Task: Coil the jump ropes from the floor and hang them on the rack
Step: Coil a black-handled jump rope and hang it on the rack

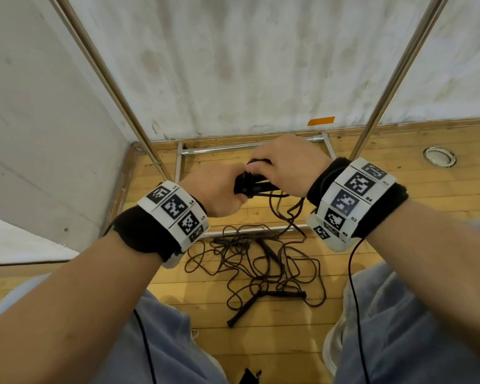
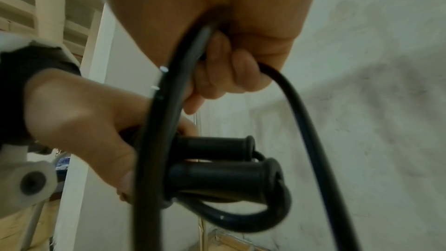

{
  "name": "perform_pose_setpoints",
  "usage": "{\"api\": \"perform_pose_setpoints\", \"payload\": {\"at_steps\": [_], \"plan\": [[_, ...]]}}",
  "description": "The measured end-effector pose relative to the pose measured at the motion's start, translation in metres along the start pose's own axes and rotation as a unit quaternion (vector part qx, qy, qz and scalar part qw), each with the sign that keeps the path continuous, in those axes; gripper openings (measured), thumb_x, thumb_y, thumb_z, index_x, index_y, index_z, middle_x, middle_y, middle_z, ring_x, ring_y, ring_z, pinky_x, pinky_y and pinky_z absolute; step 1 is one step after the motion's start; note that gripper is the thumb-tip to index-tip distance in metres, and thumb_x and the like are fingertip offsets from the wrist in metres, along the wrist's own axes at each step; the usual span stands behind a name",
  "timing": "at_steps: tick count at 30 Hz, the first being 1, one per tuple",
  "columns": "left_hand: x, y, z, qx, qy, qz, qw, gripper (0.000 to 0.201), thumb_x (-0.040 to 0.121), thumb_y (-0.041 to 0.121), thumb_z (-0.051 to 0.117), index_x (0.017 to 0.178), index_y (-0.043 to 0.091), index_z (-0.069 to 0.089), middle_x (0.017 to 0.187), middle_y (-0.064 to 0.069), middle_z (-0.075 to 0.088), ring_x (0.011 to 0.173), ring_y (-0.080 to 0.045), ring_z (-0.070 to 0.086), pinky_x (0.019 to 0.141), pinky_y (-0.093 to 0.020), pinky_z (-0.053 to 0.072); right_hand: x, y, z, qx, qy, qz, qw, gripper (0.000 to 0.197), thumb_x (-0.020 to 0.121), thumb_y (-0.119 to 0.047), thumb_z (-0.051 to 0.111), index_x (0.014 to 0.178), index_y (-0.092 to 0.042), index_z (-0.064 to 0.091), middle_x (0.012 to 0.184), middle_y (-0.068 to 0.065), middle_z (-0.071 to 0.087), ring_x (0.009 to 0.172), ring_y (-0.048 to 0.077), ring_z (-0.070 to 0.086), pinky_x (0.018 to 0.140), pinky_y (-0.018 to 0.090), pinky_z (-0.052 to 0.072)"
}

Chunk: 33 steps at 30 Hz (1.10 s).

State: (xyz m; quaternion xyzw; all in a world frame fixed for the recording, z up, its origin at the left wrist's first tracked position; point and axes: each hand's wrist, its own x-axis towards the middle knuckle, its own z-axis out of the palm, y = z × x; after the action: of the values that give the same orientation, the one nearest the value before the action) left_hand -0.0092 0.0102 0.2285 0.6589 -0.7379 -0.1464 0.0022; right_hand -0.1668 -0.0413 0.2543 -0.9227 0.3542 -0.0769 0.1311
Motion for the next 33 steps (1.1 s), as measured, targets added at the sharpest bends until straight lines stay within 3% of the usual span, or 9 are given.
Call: {"api": "perform_pose_setpoints", "payload": {"at_steps": [4, 7, 9, 14, 18, 24, 28, 31, 33], "plan": [[-0.003, 0.006, 0.003, 0.006, 0.05, 0.012, 0.999, 0.05, 0.074, 0.068, 0.061, 0.111, 0.034, 0.057, 0.072, 0.016, 0.056, 0.073, -0.013, 0.057, 0.059, -0.027, 0.048, -0.001, 0.0, -0.002, 0.027, 0.016, -0.019, 0.999, 0.031, 0.097, -0.036, 0.041, 0.091, -0.019, 0.066, 0.078, -0.004, 0.062, 0.072, 0.016, 0.054, 0.064, 0.03, 0.041], [-0.001, 0.005, 0.003, 0.005, 0.086, -0.007, 0.996, 0.035, 0.078, 0.06, 0.063, 0.099, 0.031, 0.06, 0.061, 0.018, 0.046, 0.061, -0.009, 0.05, 0.049, -0.02, 0.034, -0.001, -0.004, -0.002, 0.046, 0.023, -0.024, 0.998, 0.031, 0.097, -0.037, 0.042, 0.087, -0.019, 0.065, 0.072, -0.005, 0.059, 0.067, 0.014, 0.052, 0.058, 0.027, 0.037], [0.001, 0.005, 0.005, 0.004, 0.084, -0.015, 0.996, 0.026, 0.08, 0.05, 0.062, 0.089, 0.026, 0.058, 0.062, 0.012, 0.052, 0.059, -0.01, 0.052, 0.048, -0.023, 0.037, -0.002, -0.007, -0.001, 0.052, 0.011, -0.029, 0.998, 0.03, 0.097, -0.037, 0.043, 0.08, -0.02, 0.061, 0.065, -0.01, 0.052, 0.062, 0.01, 0.047, 0.054, 0.023, 0.03], [0.002, -0.002, 0.007, -0.073, -0.001, -0.071, 0.995, 0.038, 0.075, 0.041, 0.073, 0.106, 0.023, 0.059, 0.088, 0.001, 0.066, 0.077, -0.017, 0.063, 0.069, -0.036, 0.056, -0.005, 0.0, -0.009, 0.078, -0.002, -0.011, 0.997, 0.029, 0.096, -0.033, 0.047, 0.082, -0.016, 0.066, 0.064, -0.009, 0.053, 0.058, 0.011, 0.046, 0.053, 0.022, 0.03], [0.003, -0.018, -0.005, -0.282, -0.001, -0.128, 0.951, 0.031, 0.079, 0.023, 0.075, 0.103, 0.017, 0.056, 0.075, -0.005, 0.066, 0.054, -0.015, 0.062, 0.05, -0.026, 0.054, -0.008, 0.012, -0.015, 0.11, 0.028, 0.025, 0.993, 0.024, 0.092, -0.031, 0.054, 0.086, -0.018, 0.073, 0.061, -0.005, 0.057, 0.05, 0.008, 0.043, 0.048, 0.018, 0.03], [0.004, -0.04, -0.021, -0.453, 0.067, -0.192, 0.868, 0.026, 0.08, 0.022, 0.076, 0.098, 0.013, 0.06, 0.076, -0.008, 0.067, 0.052, -0.018, 0.061, 0.056, -0.034, 0.057, -0.012, 0.005, -0.004, 0.087, -0.047, 0.021, 0.995, 0.028, 0.092, -0.035, 0.054, 0.075, -0.02, 0.07, 0.061, -0.002, 0.06, 0.055, 0.014, 0.051, 0.051, 0.026, 0.036], [0.003, -0.051, -0.027, -0.52, 0.06, -0.216, 0.824, 0.029, 0.078, 0.023, 0.078, 0.097, 0.01, 0.061, 0.074, -0.007, 0.07, 0.054, -0.02, 0.061, 0.053, -0.031, 0.054, -0.014, -0.002, 0.004, 0.042, -0.082, 0.012, 0.996, 0.028, 0.094, -0.037, 0.051, 0.076, -0.025, 0.068, 0.055, -0.007, 0.055, 0.051, 0.009, 0.048, 0.048, 0.022, 0.031], [0.001, -0.055, -0.03, -0.559, 0.041, -0.23, 0.796, 0.024, 0.082, 0.02, 0.074, 0.096, 0.008, 0.06, 0.071, -0.006, 0.069, 0.051, -0.019, 0.059, 0.049, -0.029, 0.052, -0.014, -0.001, 0.006, 0.006, -0.107, 0.024, 0.994, 0.039, 0.095, -0.036, 0.049, 0.058, -0.026, 0.054, 0.052, -0.006, 0.048, 0.049, 0.011, 0.044, 0.047, 0.023, 0.03], [-0.001, -0.056, -0.032, -0.575, 0.026, -0.226, 0.786, 0.02, 0.084, 0.02, 0.071, 0.096, 0.008, 0.059, 0.071, -0.006, 0.067, 0.051, -0.018, 0.057, 0.047, -0.027, 0.05, -0.013, 0.001, 0.007, -0.009, -0.124, 0.042, 0.991, 0.035, 0.096, -0.036, 0.048, 0.064, -0.025, 0.057, 0.055, -0.005, 0.05, 0.052, 0.011, 0.045, 0.047, 0.023, 0.03]]}}
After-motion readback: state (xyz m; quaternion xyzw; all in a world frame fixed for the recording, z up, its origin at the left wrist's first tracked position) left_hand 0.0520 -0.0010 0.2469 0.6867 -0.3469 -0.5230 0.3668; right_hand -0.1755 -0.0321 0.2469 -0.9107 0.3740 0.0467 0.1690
